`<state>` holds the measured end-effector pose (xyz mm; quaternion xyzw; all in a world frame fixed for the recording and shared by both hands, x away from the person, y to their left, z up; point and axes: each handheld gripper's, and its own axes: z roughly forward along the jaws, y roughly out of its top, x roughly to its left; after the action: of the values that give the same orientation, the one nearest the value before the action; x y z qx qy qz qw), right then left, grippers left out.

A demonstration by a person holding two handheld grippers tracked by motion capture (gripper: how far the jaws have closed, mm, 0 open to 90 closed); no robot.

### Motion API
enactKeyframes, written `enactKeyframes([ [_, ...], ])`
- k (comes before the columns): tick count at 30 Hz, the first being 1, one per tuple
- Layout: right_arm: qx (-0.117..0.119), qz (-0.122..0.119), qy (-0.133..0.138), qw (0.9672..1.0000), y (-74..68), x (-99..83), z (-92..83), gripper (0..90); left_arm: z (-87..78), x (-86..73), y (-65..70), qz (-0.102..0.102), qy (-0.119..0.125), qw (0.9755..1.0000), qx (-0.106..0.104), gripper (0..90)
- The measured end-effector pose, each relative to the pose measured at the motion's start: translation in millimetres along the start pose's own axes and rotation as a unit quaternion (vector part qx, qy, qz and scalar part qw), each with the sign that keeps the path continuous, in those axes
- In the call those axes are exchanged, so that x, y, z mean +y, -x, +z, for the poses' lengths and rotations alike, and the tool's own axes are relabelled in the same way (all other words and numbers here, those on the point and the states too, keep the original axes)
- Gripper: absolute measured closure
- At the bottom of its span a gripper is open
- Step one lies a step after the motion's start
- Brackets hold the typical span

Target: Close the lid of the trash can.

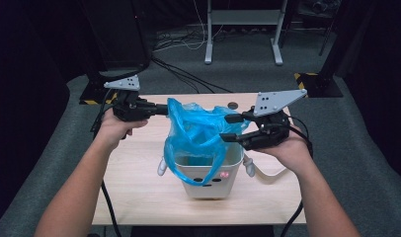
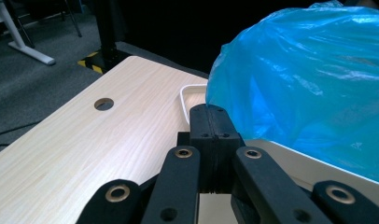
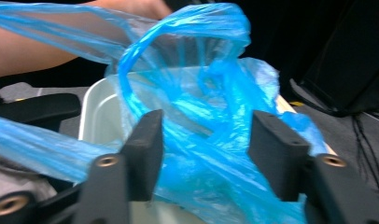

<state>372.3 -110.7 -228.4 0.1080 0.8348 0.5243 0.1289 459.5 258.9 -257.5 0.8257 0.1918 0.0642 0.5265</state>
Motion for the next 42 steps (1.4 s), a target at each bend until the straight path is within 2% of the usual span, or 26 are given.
enactKeyframes([
  [2, 0.000, 0.009, 0.005, 1.0000, 2.0, 0.0, -1.7, 59.5, -0.4, 0.2, 0.4, 0.001, 0.000, 1.0000, 0.000, 89.4],
  [6, 0.009, 0.016, 0.021, 0.9996, 1.8, 0.0, -7.4, 66.5, -1.3, -0.1, -0.3, -0.002, 0.001, 1.0000, 0.001, 89.4],
  [8, 0.014, 0.012, 0.020, 0.9996, -0.5, 0.5, -9.1, 64.8, -1.0, -0.2, -0.9, -0.002, 0.001, 1.0000, 0.001, 89.4],
  [11, 0.028, -0.004, 0.013, 0.9995, -7.3, 2.6, -6.1, 50.6, 0.0, 0.2, -0.7, -0.001, 0.000, 1.0000, 0.001, 89.4],
  [13, 0.026, -0.017, 0.002, 0.9995, -12.4, 4.3, 0.1, 45.6, 1.1, 0.3, -0.1, -0.002, -0.001, 1.0000, 0.000, 89.4],
  [16, 0.031, -0.032, -0.011, 0.9989, -16.0, 5.1, 9.5, 44.3, 2.2, 0.4, 0.4, 0.000, -0.004, 1.0000, -0.001, 89.4],
  [22, 0.037, -0.044, -0.030, 0.9979, -14.4, 2.9, 21.6, 44.8, 1.9, -0.1, -2.1, -0.002, -0.003, 1.0000, -0.002, 89.4],
  [28, 0.018, -0.057, -0.053, 0.9968, -9.1, -0.9, 22.7, 45.9, 1.5, -0.3, -3.9, -0.001, -0.002, 1.0000, -0.005, 89.4],
  [31, 0.004, -0.057, -0.063, 0.9963, -3.6, -5.1, 20.2, 55.8, 1.5, -0.6, -3.1, 0.002, -0.002, 1.0000, -0.006, 89.3],
  [36, -0.004, -0.044, -0.075, 0.9962, 5.6, -11.9, 20.3, 74.3, 1.2, -0.3, -0.7, 0.005, -0.001, 1.0000, -0.008, 89.4],
  [39, -0.002, -0.021, -0.063, 0.9978, 11.2, -15.0, 19.2, 87.1, 0.7, -0.1, 0.1, 0.008, -0.001, 0.9999, -0.009, 89.3],
  [42, -0.006, -0.008, -0.045, 0.9989, 15.3, -14.9, 16.1, 89.6, 0.1, -0.1, 0.5, 0.011, 0.000, 0.9999, -0.009, 89.3],
])
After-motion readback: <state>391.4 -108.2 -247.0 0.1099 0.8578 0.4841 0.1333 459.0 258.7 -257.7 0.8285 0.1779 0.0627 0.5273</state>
